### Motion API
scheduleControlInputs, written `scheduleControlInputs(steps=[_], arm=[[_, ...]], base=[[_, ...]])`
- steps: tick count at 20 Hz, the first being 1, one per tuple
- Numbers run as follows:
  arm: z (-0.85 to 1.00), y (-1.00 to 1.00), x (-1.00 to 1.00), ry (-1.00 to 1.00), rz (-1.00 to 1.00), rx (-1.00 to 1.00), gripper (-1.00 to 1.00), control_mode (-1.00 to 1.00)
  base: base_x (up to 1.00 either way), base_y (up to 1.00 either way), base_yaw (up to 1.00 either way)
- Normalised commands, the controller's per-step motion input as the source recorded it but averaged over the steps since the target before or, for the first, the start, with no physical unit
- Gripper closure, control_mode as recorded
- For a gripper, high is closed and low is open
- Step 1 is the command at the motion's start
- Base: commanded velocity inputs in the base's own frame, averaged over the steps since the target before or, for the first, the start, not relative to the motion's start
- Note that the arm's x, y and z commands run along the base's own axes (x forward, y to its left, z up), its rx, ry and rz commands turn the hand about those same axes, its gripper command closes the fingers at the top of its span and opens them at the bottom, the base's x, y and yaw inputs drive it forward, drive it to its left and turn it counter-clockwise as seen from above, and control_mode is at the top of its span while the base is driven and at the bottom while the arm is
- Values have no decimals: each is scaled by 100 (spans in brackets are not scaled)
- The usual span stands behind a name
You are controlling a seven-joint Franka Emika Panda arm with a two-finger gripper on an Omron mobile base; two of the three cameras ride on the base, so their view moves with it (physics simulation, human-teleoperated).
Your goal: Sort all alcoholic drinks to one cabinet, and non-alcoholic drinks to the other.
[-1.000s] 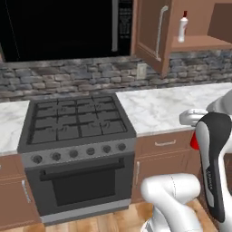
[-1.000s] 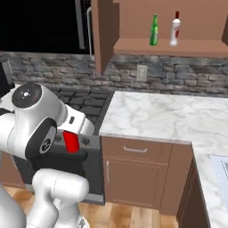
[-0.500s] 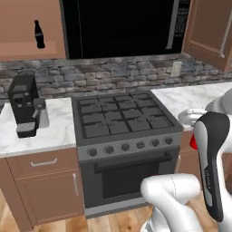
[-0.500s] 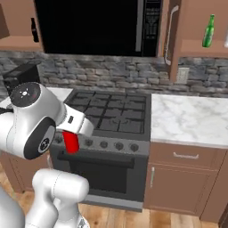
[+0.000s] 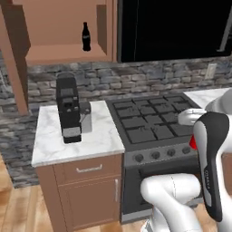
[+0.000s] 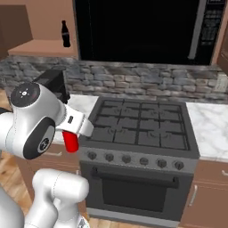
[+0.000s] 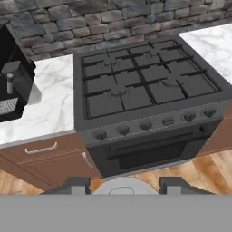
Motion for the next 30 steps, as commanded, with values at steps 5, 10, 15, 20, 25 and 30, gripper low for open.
scheduleControlInputs(steps=[5, 10, 15, 20, 25, 30], arm=[[0, 0, 0, 0, 0, 0, 100, 100], [0, 0, 0, 0, 0, 0, 100, 100], [0, 0, 0, 0, 0, 0, 100, 100], [0, 0, 0, 0, 0, 0, 100, 100], [0, 0, 0, 0, 0, 0, 100, 100], [0, 0, 0, 0, 0, 0, 100, 100]], base=[[50, 57, 0], [38, 37, 0], [24, 31, 0], [32, 40, 0], [45, 36, 0], [48, 13, 1]])
